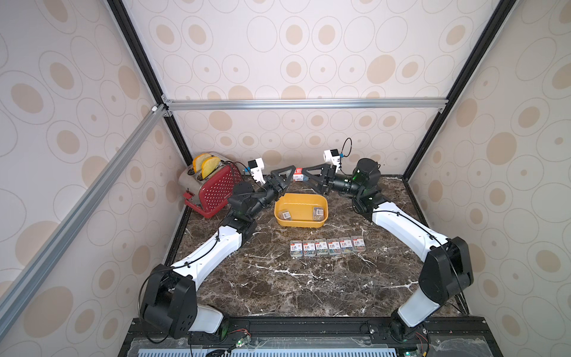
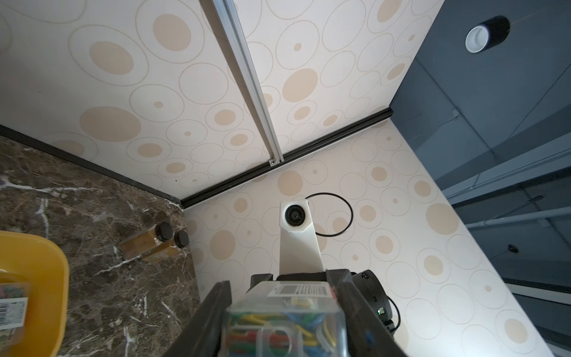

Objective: Take the paper clips out of the storage box
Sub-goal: Place the boxed paper clips at the center of the board.

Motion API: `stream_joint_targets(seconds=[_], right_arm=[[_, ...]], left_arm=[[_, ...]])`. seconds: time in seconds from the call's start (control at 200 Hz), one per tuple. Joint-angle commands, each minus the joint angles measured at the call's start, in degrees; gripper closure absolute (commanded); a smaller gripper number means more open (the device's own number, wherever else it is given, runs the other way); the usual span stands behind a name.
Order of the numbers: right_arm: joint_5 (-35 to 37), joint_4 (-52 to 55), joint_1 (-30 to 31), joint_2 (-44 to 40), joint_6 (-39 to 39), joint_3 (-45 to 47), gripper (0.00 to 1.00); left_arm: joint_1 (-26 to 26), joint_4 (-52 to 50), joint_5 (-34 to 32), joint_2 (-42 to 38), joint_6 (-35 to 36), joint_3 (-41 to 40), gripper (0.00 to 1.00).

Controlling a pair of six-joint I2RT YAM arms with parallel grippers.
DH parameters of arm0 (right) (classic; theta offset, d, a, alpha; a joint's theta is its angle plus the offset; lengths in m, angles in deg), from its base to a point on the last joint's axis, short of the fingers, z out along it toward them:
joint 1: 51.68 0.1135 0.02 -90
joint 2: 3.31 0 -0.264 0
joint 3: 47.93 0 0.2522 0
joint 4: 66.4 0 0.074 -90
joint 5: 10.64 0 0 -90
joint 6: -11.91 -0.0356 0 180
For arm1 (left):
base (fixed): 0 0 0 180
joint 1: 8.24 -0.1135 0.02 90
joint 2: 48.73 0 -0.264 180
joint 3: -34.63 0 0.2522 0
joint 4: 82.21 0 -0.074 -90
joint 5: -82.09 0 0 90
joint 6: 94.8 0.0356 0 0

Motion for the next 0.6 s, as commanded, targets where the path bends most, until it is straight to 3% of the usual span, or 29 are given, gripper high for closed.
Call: stream_joint_targets(seconds=[0.0, 0.12, 0.185, 0.265, 0.361, 0.441, 0.596], right_arm=[[-0.33, 7.92, -0.37, -1.63, 7.29, -1.12, 0.32], [-1.85, 14.98, -3.76, -3.91, 12.74, 0.04, 0.08], [-2.54, 20.41, -6.28, -6.35, 16.98, 1.57, 0.0], [-2.3, 33.4, -8.82, -9.12, 27.42, 1.54, 0.0], [1.35, 51.22, -9.84, -10.14, 41.87, -0.63, 0.0], [5.31, 62.14, -9.8, -10.06, 49.53, -1.26, 0.0], [12.83, 68.8, -9.8, -11.33, 56.66, 1.12, 0.0]], left_arm=[[-0.55, -14.19, 4.22, -3.87, 13.2, 5.36, 0.72], [-3.74, -25.72, 7.03, -5.34, 18.15, 8.33, 0.74], [-4.92, -38.31, 7.47, -6.06, 24.78, 12.41, 0.75], [-5.17, -57.6, 6.09, -4.42, 35.17, 19.64, 0.75], [-5.65, -74.67, 5.34, -0.35, 41.94, 23.82, 0.75], [-5.74, -82.31, 3.26, 2.24, 45.39, 23.46, 0.76], [-5.8, -89.01, -1.7, 6.85, 49.87, 20.21, 0.76]])
